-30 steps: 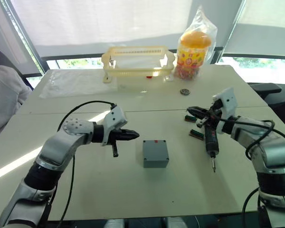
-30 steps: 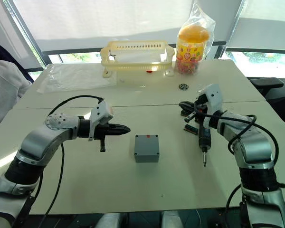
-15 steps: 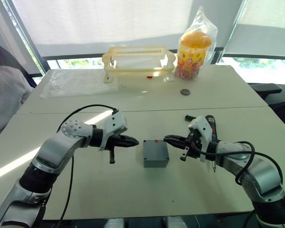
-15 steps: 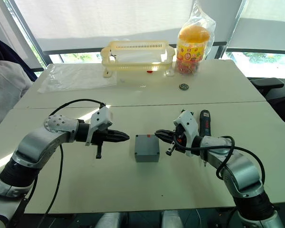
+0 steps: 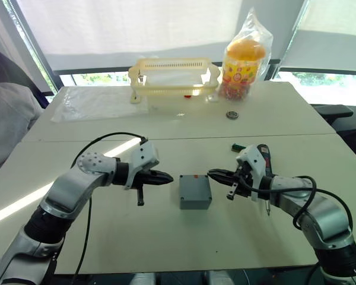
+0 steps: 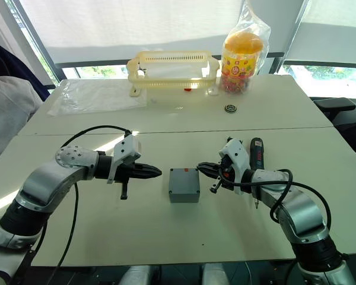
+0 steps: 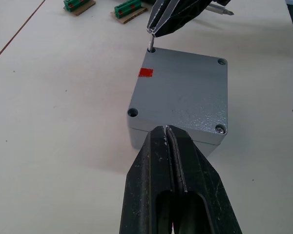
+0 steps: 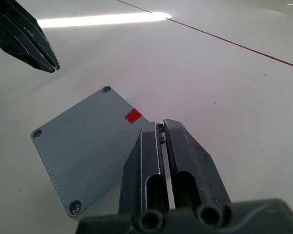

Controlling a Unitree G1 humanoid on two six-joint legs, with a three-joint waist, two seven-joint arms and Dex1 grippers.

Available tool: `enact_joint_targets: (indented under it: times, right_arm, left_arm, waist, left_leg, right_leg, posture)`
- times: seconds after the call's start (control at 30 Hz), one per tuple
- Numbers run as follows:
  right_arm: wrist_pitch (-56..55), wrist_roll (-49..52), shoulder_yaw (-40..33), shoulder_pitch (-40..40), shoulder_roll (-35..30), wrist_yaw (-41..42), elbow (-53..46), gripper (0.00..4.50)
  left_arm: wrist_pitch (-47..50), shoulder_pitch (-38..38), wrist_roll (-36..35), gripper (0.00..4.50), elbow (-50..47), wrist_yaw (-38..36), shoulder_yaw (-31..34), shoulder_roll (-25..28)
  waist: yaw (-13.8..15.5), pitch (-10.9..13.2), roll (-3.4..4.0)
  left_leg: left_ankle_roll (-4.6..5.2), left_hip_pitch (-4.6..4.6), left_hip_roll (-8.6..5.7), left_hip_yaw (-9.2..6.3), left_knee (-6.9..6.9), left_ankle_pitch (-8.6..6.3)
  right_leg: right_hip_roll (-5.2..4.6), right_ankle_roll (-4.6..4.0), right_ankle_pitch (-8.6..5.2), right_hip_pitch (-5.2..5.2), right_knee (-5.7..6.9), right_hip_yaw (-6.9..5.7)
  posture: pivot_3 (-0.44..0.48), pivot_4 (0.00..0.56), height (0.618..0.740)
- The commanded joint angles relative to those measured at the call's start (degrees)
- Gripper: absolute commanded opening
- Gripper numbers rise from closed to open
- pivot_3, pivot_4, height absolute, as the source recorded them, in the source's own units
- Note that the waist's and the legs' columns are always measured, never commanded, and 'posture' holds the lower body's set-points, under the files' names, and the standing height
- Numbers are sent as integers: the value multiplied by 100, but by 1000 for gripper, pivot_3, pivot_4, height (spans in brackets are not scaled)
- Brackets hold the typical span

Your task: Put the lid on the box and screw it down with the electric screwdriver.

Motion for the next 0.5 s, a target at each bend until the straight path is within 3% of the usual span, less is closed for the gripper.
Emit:
enact_joint_targets:
  times: [0.03,0.43,0.5]
  right_arm:
    - [-95,-11,14,-109,-38,57,-54,61]
    - [-288,-316,325,-326,-47,183,259,61]
    - [-339,-364,350,-387,-58,213,319,600]
  left_arm:
    - [-65,-13,17,0,-182,11,37,29]
    - [-101,-91,78,0,-113,52,-32,-94]
    - [-106,-104,90,0,-100,66,-34,-129]
  waist:
    - [0,0,0]
    - [-3,0,0]
    - [-2,0,0]
  left_leg:
    - [0,0,0,0,0,0]
    - [0,0,0,0,-1,0]
    - [0,0,0,0,-1,0]
  right_leg:
    - [0,0,0,0,0,0]
    - [0,0,0,0,0,0]
    - [0,0,0,0,0,0]
  posture:
    - [0,150,740]
    - [0,150,740]
    - [0,150,740]
